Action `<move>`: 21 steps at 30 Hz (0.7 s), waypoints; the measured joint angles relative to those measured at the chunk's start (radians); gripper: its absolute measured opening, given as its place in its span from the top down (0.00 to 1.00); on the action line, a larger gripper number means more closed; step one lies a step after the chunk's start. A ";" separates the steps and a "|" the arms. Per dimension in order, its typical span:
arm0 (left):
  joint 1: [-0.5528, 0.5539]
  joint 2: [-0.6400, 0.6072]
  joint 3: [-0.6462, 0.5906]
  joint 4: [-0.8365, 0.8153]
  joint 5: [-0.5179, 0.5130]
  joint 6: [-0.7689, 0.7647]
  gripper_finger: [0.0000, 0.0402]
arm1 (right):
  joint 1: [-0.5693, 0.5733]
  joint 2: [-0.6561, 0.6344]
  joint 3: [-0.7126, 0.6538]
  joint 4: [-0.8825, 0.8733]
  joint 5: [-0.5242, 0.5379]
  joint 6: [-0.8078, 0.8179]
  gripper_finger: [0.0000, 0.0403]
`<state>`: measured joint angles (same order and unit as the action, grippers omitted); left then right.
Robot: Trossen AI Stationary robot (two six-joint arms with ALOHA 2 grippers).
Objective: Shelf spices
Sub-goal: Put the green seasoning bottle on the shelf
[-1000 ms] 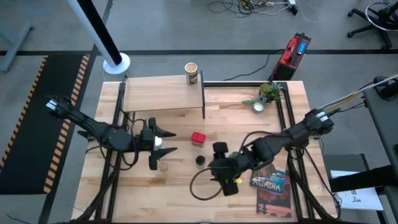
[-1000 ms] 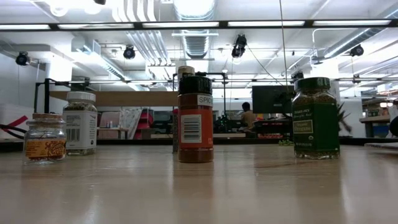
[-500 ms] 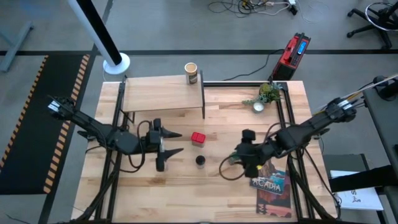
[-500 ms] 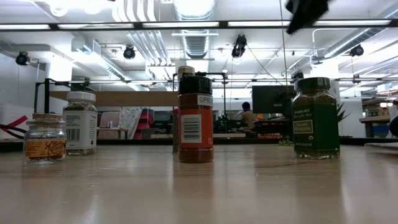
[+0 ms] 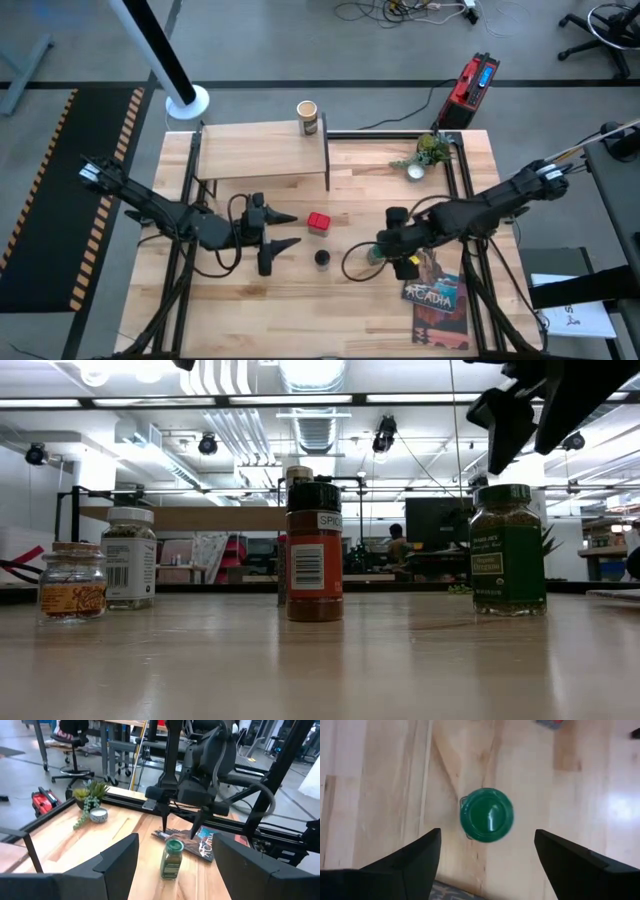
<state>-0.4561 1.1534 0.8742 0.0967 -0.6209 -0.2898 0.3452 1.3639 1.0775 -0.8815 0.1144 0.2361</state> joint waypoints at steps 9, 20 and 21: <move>0.000 -0.003 -0.001 -0.011 0.000 -0.014 0.40 | -0.014 0.141 0.085 -0.031 -0.070 -0.126 0.28; 0.000 -0.004 -0.002 -0.088 0.001 -0.039 0.40 | -0.095 0.229 0.150 -0.102 -0.125 -0.159 0.26; 0.000 -0.004 -0.002 -0.091 0.001 -0.042 0.40 | -0.097 0.225 0.159 -0.109 -0.123 -0.158 0.27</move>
<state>-0.4561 1.1492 0.8726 0.0052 -0.6196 -0.3317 0.2482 1.5893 1.2368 -0.9909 -0.0085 0.0777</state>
